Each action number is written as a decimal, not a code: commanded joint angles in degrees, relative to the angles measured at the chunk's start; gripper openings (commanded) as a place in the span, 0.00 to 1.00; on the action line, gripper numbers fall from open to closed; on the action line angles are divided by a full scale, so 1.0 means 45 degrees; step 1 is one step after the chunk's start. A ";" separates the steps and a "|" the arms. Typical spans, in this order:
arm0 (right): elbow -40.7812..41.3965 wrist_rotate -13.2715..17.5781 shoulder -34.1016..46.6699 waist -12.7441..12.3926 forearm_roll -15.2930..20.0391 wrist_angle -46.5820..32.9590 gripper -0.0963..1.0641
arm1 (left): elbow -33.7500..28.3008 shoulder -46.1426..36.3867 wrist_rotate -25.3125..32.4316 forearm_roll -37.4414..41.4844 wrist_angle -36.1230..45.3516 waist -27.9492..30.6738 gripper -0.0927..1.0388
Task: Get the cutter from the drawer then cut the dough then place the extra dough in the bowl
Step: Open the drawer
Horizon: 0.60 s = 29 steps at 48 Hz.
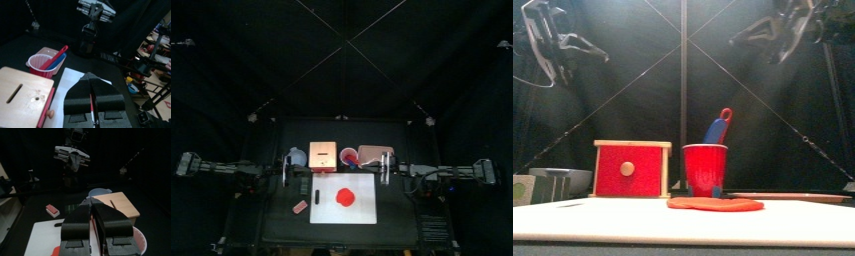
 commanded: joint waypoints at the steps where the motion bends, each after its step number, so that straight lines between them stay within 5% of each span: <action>1: -0.1484 0.0059 0.1621 -0.0332 0.0000 -0.0117 0.12 | -0.0117 0.0156 0.0000 -0.1992 -0.0020 -0.0352 0.55; 14: -0.3770 0.0020 0.4961 -0.0742 0.0000 0.0059 0.12 | 0.0059 0.0977 0.0000 -0.5625 0.0117 -0.1094 0.84; 29: -0.6035 0.0059 0.6914 -0.1094 -0.0020 0.2012 0.12 | -0.0078 0.2988 0.0000 -0.8555 -0.0547 -0.1094 0.85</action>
